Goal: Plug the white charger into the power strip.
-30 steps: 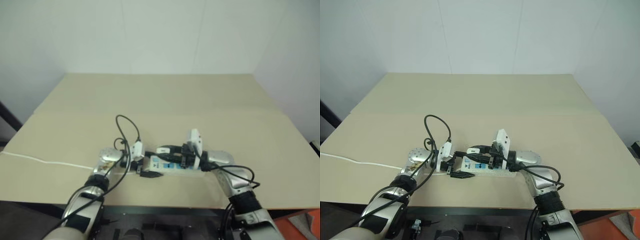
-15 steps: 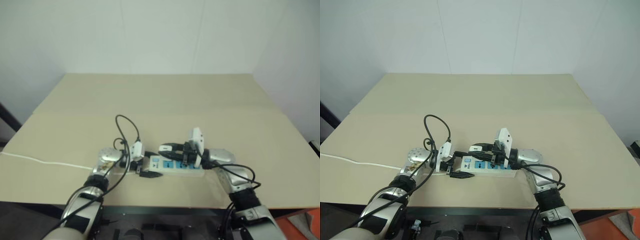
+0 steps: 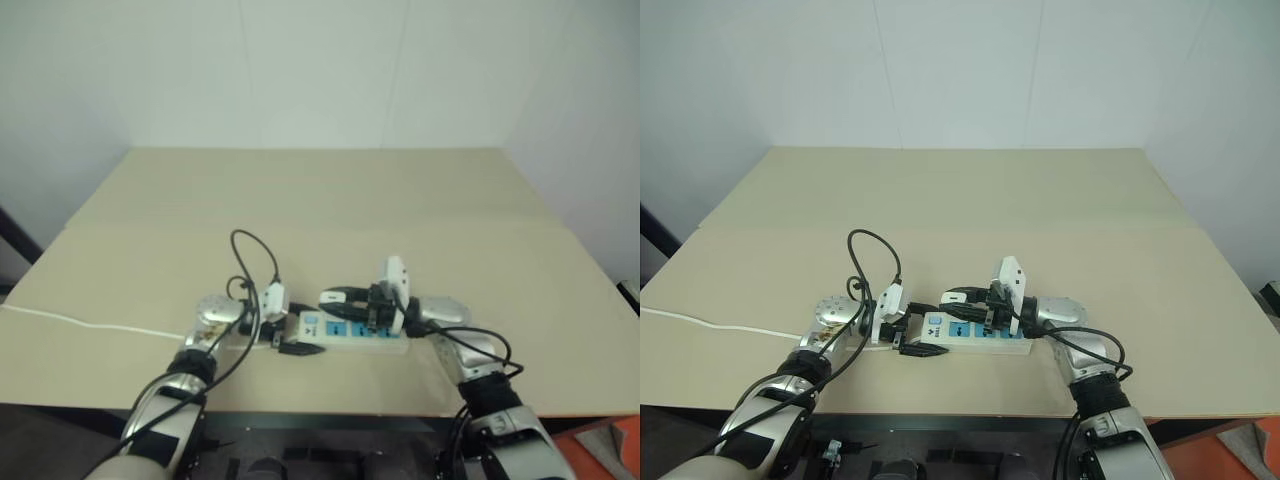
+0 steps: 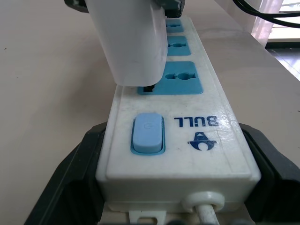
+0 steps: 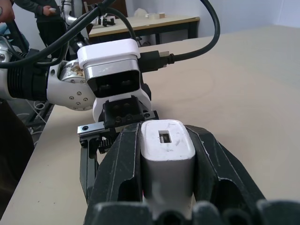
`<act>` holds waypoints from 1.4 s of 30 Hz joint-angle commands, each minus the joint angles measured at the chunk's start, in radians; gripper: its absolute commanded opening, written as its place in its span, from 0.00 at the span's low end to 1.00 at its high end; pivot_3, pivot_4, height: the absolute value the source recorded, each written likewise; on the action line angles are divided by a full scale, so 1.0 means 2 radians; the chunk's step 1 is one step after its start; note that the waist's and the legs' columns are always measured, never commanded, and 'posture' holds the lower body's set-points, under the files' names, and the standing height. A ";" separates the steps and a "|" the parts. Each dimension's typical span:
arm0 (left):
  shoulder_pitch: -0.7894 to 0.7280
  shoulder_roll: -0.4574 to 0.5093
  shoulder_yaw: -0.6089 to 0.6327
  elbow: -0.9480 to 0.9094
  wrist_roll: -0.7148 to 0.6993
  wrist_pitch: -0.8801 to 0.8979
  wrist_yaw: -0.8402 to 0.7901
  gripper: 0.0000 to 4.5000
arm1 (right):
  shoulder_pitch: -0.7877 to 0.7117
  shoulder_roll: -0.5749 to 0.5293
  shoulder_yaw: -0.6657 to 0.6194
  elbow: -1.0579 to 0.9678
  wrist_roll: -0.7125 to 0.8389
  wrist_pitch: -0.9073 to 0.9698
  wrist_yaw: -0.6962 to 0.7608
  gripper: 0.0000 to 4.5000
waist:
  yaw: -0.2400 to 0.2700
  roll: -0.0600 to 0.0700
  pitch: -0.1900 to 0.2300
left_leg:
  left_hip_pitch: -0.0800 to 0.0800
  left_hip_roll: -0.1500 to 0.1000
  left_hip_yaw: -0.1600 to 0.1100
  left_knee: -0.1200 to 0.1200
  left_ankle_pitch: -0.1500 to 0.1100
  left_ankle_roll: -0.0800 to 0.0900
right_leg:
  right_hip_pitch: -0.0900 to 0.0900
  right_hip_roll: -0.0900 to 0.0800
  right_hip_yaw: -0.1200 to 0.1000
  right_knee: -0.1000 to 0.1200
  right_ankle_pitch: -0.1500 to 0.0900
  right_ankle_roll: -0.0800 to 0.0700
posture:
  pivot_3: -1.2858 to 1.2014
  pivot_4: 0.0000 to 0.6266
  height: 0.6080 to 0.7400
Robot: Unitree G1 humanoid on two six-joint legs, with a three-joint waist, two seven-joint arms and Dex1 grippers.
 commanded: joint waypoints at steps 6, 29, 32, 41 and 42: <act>0.008 0.008 -0.014 -0.004 0.015 0.002 -0.003 0.74 | 0.017 -0.024 -0.003 0.008 -0.020 -0.012 0.008 0.25 | 0.001 0.000 0.000 | 0.001 0.000 0.000 0.000 0.000 0.000 | 0.002 0.000 0.000 -0.001 0.000 0.000 | 0.52 0.24 1.00; 0.009 0.020 -0.016 -0.006 0.011 0.001 0.003 0.74 | 0.000 -0.080 0.037 0.099 -0.054 -0.064 0.063 0.25 | 0.005 0.000 0.000 | 0.003 0.000 0.000 0.000 0.000 0.000 | 0.004 0.000 0.000 -0.001 -0.002 0.004 | 0.52 0.24 1.00; 0.008 0.020 -0.016 -0.005 0.011 0.000 0.005 0.74 | -0.014 -0.062 0.057 0.110 -0.062 -0.066 0.058 0.25 | 0.004 -0.001 0.000 | 0.003 0.000 0.000 -0.001 0.000 0.000 | 0.004 0.000 0.000 -0.001 -0.002 0.003 | 0.52 0.24 1.00; 0.012 0.022 -0.017 -0.013 0.009 0.001 0.007 0.74 | -0.027 -0.047 0.065 0.148 -0.073 -0.069 0.058 0.25 | -0.008 -0.003 -0.001 | 0.009 0.001 0.000 -0.002 0.000 0.000 | 0.009 0.000 0.000 -0.001 -0.003 0.003 | 0.52 0.24 1.00; 0.012 0.022 -0.016 -0.014 0.008 0.002 0.007 0.74 | -0.025 -0.050 0.066 0.150 -0.075 -0.070 0.059 0.25 | -0.008 -0.003 -0.001 | 0.011 0.001 0.000 -0.003 0.000 0.000 | 0.010 0.000 0.000 -0.002 -0.003 0.003 | 0.52 0.24 1.00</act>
